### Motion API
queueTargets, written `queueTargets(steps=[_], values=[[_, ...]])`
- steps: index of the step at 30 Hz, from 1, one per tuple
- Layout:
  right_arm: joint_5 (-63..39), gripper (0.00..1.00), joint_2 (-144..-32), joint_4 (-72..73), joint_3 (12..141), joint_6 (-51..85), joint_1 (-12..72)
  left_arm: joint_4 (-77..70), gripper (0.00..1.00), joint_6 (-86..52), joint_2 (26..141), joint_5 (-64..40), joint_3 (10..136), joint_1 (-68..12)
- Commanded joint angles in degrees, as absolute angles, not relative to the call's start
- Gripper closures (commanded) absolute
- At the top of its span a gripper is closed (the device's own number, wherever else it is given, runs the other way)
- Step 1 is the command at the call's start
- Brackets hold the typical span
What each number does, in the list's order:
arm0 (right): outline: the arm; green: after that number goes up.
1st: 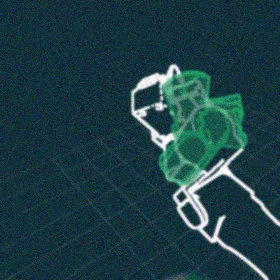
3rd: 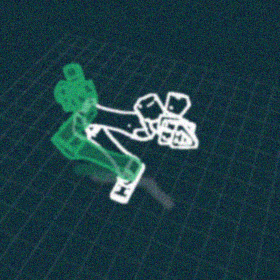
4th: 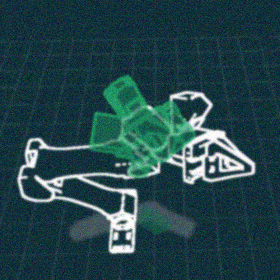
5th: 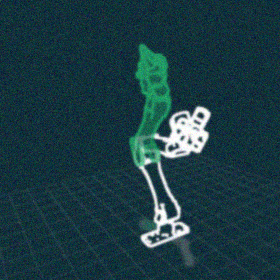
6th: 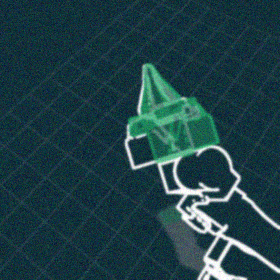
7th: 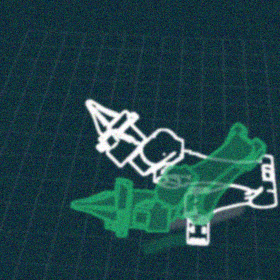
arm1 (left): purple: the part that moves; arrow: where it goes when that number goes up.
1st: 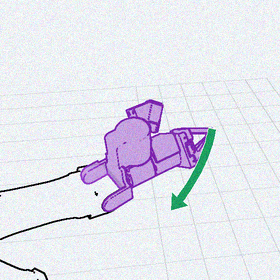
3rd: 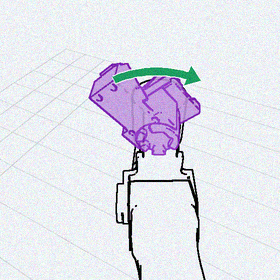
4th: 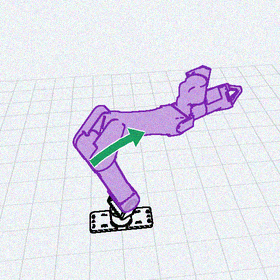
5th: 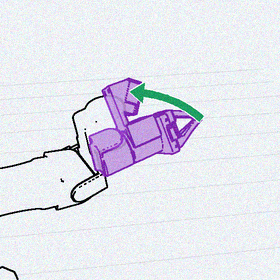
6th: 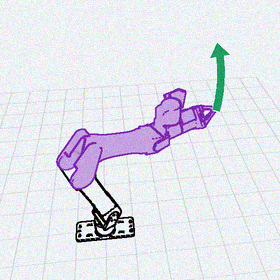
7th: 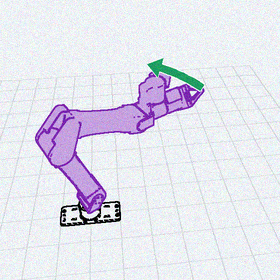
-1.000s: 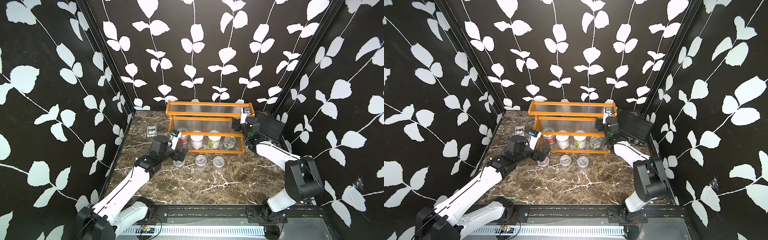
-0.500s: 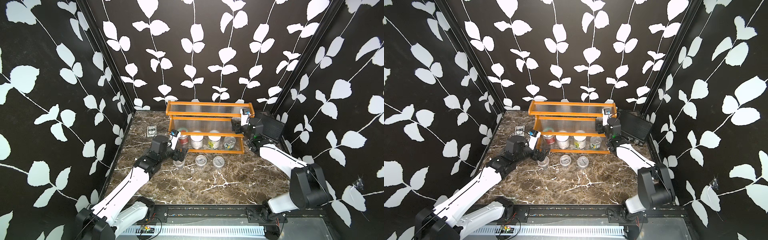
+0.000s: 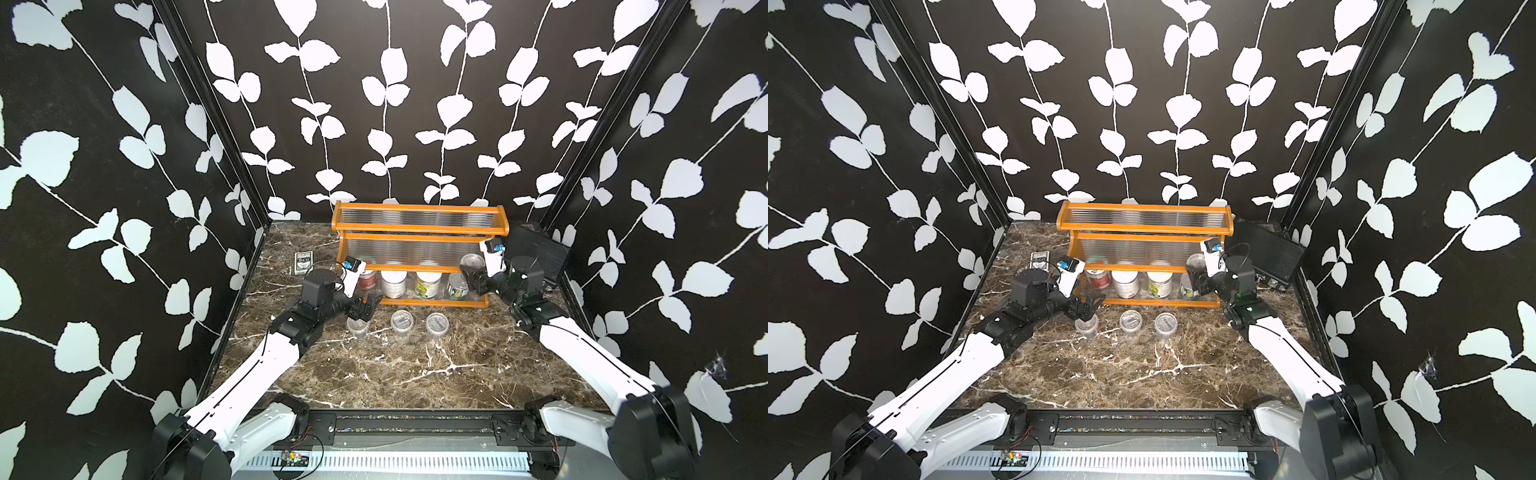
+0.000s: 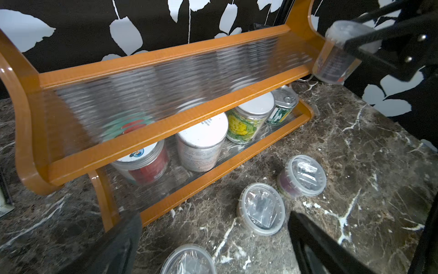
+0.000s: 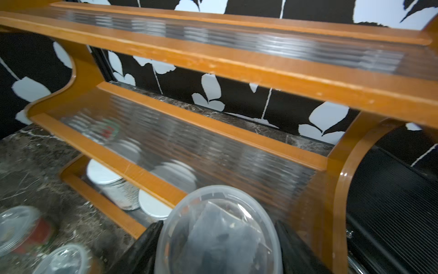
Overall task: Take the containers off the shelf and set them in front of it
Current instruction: 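Pick up a container from the shelf, then place the container at the center of the board.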
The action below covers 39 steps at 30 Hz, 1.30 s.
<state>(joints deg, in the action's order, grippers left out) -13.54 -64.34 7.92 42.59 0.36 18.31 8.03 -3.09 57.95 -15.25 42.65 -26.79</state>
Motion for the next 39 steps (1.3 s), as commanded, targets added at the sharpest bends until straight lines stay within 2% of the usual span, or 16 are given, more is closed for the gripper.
queueTargets(steps=[1, 14, 20, 27, 39], values=[[-15.57, 0.32, -59.51, 1.99, 40.42, -0.87, 21.22, 3.09, 0.01, -4.99, 58.68, -18.46, 42.23, -26.33], [8.09, 0.33, -44.14, -14.76, 31.98, 6.33, 33.58, -7.81, 0.02, -13.63, 62.13, -22.26, 39.51, -26.1], [13.95, 0.32, -40.22, -10.99, 24.63, 14.12, 34.8, -12.56, 0.03, -18.8, 63.38, -25.74, 36.82, -26.19], [14.75, 0.31, -45.43, 3.18, 17.8, 19.89, 34.8, -10.53, 0.03, -18.23, 63.19, -25.67, 37.3, -27.04], [13.28, 0.27, -58.81, 16.82, 15.04, 20.28, 34.8, -5.7, 0.02, -14.78, 62.67, -22.54, 38.57, -27.07]])
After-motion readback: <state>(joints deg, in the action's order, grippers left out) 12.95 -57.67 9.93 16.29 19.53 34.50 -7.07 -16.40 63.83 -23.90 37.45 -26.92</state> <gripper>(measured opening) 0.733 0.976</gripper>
